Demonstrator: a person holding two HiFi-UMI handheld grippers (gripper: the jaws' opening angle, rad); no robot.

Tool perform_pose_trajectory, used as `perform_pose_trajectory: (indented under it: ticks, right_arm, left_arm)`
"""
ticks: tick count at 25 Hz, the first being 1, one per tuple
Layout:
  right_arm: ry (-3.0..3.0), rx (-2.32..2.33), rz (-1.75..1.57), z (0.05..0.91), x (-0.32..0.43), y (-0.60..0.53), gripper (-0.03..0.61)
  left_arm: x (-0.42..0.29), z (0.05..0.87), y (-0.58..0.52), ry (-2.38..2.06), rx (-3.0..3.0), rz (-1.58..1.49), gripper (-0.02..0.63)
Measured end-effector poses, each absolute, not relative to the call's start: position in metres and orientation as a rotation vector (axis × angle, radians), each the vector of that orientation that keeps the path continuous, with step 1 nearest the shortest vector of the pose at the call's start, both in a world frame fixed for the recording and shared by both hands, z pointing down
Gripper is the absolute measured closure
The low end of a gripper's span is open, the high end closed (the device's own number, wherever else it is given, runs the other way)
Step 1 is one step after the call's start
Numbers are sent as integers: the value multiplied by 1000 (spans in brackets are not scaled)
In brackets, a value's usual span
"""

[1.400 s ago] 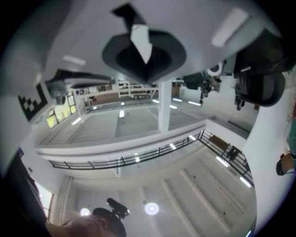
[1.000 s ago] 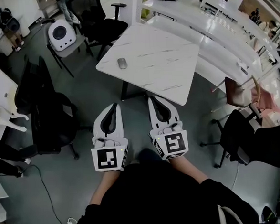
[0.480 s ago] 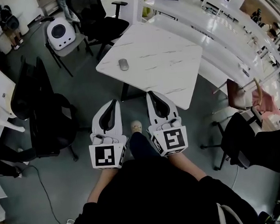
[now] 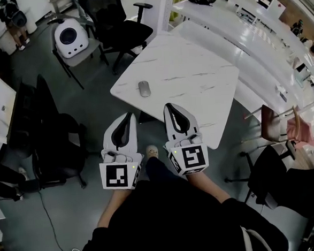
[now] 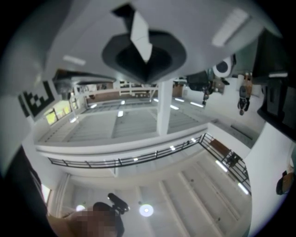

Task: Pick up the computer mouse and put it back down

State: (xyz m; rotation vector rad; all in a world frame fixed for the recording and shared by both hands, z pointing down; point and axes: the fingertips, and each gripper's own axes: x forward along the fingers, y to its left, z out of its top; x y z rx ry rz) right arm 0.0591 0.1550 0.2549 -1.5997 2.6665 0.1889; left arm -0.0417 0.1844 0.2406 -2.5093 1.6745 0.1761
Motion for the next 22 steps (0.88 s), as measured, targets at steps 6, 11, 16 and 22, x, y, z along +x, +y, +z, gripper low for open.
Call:
perform_pose_trajectory:
  ticks: [6, 11, 16, 22]
  right_arm:
    - [2711, -1585, 179, 262, 57, 66, 558]
    - [2757, -1579, 171, 274, 60, 5, 558]
    - [2767, -1570, 127, 288, 60, -33, 558]
    - [2770, -1572, 89, 300, 53, -53, 558]
  left_arm:
    - [-45, 242, 99, 1701, -2498, 190, 606]
    - [-43, 250, 37, 1721, -2492, 197, 606]
    - [-40, 259, 1, 1722, -2502, 172, 606]
    - [-45, 265, -21, 1709, -2497, 174, 606]
